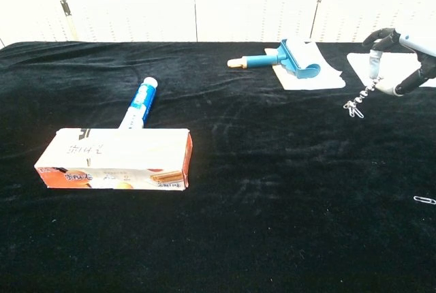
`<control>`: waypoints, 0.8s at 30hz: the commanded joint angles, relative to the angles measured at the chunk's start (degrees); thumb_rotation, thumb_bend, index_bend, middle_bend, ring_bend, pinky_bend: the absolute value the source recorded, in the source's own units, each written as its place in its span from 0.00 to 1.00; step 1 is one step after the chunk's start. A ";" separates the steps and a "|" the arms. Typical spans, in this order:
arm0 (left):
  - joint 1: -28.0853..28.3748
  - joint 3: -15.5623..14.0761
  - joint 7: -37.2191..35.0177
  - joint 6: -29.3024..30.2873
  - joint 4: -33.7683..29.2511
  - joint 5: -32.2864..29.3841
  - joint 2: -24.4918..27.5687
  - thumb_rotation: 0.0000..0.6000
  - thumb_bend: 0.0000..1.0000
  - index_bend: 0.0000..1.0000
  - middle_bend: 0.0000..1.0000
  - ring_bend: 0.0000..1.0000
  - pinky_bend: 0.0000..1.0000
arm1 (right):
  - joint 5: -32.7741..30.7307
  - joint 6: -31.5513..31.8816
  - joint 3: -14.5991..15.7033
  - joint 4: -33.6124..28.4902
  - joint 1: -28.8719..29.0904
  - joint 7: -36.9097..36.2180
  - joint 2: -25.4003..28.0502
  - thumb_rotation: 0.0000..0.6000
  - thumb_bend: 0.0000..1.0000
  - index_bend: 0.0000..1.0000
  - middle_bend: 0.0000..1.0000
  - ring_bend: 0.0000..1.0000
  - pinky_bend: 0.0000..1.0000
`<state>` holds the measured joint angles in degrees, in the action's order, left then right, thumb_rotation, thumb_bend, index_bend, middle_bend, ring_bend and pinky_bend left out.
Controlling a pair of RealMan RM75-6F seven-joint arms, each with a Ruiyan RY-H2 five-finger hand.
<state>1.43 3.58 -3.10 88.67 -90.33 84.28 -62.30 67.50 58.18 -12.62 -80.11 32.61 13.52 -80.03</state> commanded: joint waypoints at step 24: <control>-0.06 -0.12 0.33 0.17 -0.35 0.29 -0.03 1.00 0.26 0.00 0.07 0.05 0.03 | 1.70 3.94 1.55 -0.91 -2.76 -3.23 2.91 1.00 0.37 0.00 0.00 0.01 0.00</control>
<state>1.36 3.49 -2.82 88.81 -90.64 84.51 -62.31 69.27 61.92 -11.36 -80.36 30.25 10.05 -77.70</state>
